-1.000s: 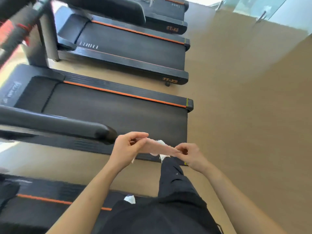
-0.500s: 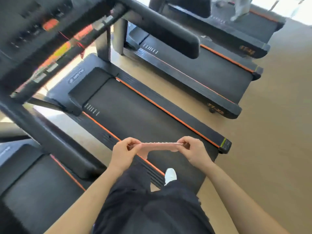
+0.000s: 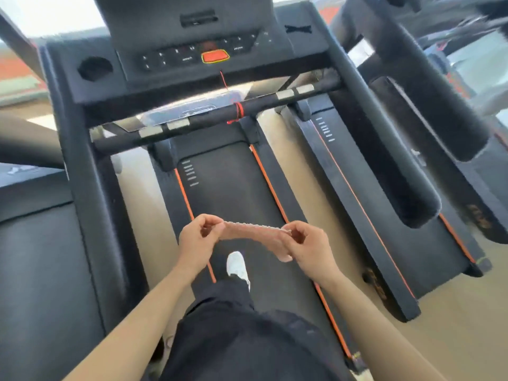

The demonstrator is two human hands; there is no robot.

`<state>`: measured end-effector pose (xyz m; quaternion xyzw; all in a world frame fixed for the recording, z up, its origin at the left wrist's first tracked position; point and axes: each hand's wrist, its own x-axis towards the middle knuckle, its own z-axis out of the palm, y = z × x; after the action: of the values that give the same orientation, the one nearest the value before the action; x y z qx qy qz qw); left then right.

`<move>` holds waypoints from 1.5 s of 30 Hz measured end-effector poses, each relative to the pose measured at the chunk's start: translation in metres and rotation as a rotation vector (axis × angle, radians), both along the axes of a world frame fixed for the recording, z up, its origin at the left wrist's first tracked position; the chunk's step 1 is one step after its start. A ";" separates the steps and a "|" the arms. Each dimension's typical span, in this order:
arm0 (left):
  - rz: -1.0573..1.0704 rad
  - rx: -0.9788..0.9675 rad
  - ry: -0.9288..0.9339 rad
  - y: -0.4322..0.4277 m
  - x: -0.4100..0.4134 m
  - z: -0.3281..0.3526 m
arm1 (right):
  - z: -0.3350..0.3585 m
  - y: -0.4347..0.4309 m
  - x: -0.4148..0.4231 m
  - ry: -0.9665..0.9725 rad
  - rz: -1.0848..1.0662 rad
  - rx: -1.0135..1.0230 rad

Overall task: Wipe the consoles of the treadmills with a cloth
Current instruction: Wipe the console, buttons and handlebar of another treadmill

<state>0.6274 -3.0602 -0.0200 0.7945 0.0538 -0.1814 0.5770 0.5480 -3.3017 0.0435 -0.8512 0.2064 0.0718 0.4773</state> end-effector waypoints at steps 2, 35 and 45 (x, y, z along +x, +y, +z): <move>0.073 -0.016 -0.040 0.002 0.032 0.009 | 0.015 0.001 0.046 -0.021 0.060 0.004; 0.832 0.116 -0.480 0.032 0.457 0.174 | 0.179 0.088 0.636 -0.725 0.595 0.164; 0.907 -0.078 -0.339 0.078 0.546 0.138 | 0.127 0.177 0.698 -1.058 1.024 -0.751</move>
<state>1.1730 -2.9825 0.1176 0.6871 0.2930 0.2186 0.6279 1.2465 -3.1249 0.1707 -0.8640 -0.4486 -0.2037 0.1034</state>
